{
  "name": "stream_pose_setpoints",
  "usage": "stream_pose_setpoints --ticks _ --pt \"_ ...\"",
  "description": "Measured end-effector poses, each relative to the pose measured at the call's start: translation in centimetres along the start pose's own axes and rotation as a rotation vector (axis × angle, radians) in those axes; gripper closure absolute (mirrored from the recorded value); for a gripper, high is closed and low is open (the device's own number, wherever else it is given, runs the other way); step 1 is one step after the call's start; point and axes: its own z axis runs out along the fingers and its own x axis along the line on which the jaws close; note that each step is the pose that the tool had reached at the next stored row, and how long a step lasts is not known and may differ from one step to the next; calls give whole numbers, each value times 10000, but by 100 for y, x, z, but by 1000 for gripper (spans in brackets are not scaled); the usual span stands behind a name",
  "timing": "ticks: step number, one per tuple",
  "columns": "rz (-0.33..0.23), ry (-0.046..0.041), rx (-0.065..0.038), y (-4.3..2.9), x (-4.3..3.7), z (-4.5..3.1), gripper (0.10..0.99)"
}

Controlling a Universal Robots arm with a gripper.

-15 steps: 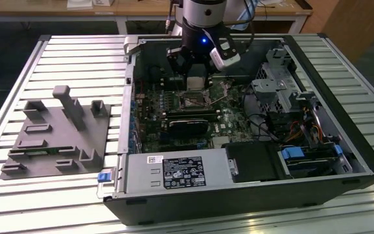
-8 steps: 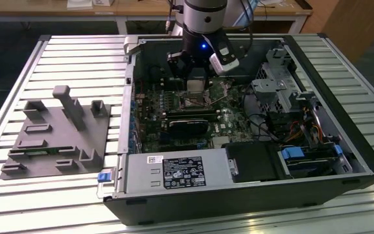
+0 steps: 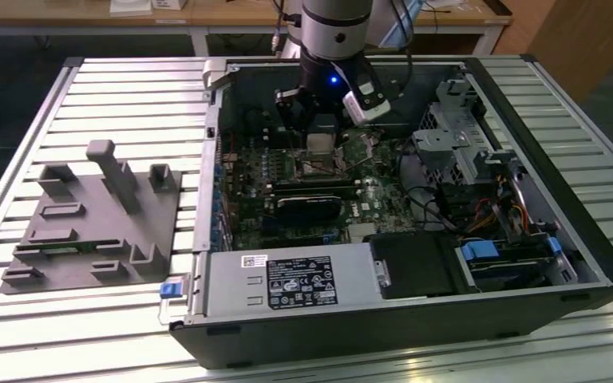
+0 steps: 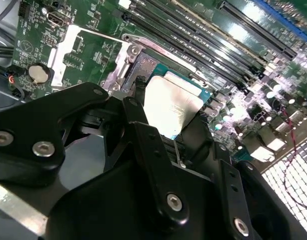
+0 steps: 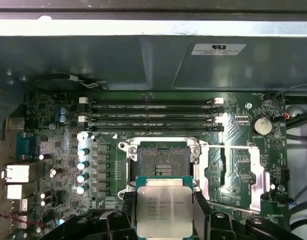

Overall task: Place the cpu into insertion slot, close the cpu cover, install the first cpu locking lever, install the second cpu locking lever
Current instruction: 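Place the cpu into insertion slot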

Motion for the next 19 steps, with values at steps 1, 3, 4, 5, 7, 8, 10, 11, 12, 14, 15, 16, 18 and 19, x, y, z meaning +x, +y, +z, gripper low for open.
stream_pose_setpoints --ticks 1,3,4,5,7,8,10,11,12,14,15,16,18,19 --pt "0 0 0 7 -1 12 545" --pt "-1 0 -1 20 -4 33 545" --pt "0 1 2 25 -4 40 545" --pt "0 0 1 27 -4 43 545" --pt "-1 1 4 27 -4 43 545" --pt "-1 1 4 27 -4 43 545" --pt "54 -4 5 27 -4 44 545" --pt "213 -15 8 27 -3 45 545" --pt "397 -29 8 27 -4 47 545" --pt "754 -58 6 27 -4 51 545" --pt "934 -71 8 27 -4 53 545" --pt "1123 -85 9 27 -4 55 545" --pt "1482 -113 10 26 -4 59 545" --pt "1662 -126 11 26 -4 61 545"
